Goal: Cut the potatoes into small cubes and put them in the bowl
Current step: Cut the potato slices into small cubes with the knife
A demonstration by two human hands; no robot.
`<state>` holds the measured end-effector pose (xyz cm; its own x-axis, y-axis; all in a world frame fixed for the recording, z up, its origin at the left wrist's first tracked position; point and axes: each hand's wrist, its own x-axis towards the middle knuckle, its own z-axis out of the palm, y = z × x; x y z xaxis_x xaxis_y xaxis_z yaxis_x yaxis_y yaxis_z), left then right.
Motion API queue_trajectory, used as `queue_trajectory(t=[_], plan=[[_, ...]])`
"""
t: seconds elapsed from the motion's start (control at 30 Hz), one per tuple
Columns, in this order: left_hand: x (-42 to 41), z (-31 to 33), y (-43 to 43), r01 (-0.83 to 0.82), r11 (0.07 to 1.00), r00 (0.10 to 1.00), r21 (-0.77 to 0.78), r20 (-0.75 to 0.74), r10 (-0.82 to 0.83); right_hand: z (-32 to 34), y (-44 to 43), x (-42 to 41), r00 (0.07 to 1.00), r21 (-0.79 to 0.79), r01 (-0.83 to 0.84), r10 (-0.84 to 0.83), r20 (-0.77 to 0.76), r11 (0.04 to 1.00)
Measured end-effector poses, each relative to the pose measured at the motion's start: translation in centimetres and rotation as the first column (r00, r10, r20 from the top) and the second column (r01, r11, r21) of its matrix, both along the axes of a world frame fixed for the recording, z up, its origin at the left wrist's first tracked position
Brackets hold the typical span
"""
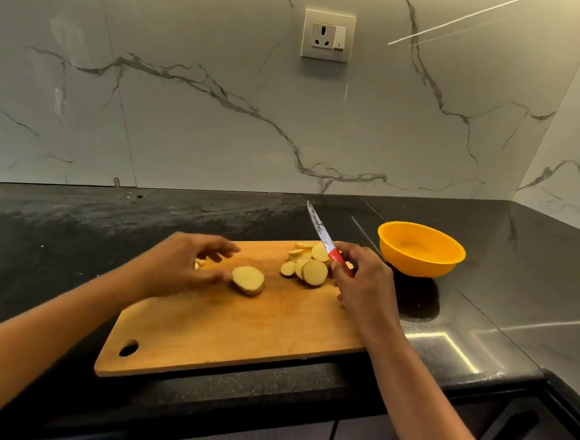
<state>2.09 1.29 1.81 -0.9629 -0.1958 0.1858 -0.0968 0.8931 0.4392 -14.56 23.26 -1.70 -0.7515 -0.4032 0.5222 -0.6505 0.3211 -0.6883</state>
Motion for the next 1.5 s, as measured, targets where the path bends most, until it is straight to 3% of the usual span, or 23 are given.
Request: queue_trajectory(t=[0.1, 0.3, 0.4, 0.5, 0.63, 0.7, 0.77, 0.9, 1.5], plan=[[0.6, -1.7, 1.5, -0.091, 0.989, 0.993, -0.114, 0.065, 0.099, 0.1, -0.2, 0.7, 1.0, 0.041, -0.019, 0.02, -0.018, 0.999], [-2.1, -1.8, 1.7, -0.055, 0.976, 0.994, -0.211, 0.083, 0.074, 0.7, -0.2, 2.9, 0.988, 0.195, -0.024, 0.054, -0.148, 0.98], [-2.9, -1.5, 1.0, 0.006, 0.985, 0.993, -0.171, 0.116, 0.014, 0.9, 0.0, 4.2, 0.977, 0.322, 0.007, 0.062, -0.206, 0.947], [-2.6, -2.1, 0.7, 0.043, 0.981, 0.999, -0.19, 0.029, -0.038, 1.0, 0.5, 5.2, 0.977, 0.416, 0.022, 0.069, -0.202, 0.909], [-1.0, -2.7, 0.7, 0.163, 0.906, 0.962, -0.39, -0.141, -0.234, 1.2, 0.8, 5.8, 0.984, 0.498, -0.036, 0.119, -0.136, 0.866], [-0.8, -2.6, 0.1, 0.208, 0.878, 0.942, -0.432, -0.153, -0.299, 1.3, 0.7, 6.0, 0.985, 0.522, -0.082, 0.149, -0.086, 0.849], [-0.9, -2.6, -0.6, 0.265, 0.851, 0.94, -0.454, -0.076, -0.333, 1.4, 0.6, 6.2, 0.982, 0.535, -0.115, 0.176, -0.064, 0.837], [-0.9, -2.7, -1.9, 0.331, 0.868, 0.943, -0.371, 0.147, -0.297, 1.6, 0.5, 6.4, 0.974, 0.528, -0.144, 0.214, -0.075, 0.837], [-0.7, -2.6, -2.4, 0.405, 0.887, 0.914, -0.222, 0.132, -0.384, 1.1, -0.2, 6.9, 0.945, 0.532, -0.103, 0.249, -0.21, 0.84]])
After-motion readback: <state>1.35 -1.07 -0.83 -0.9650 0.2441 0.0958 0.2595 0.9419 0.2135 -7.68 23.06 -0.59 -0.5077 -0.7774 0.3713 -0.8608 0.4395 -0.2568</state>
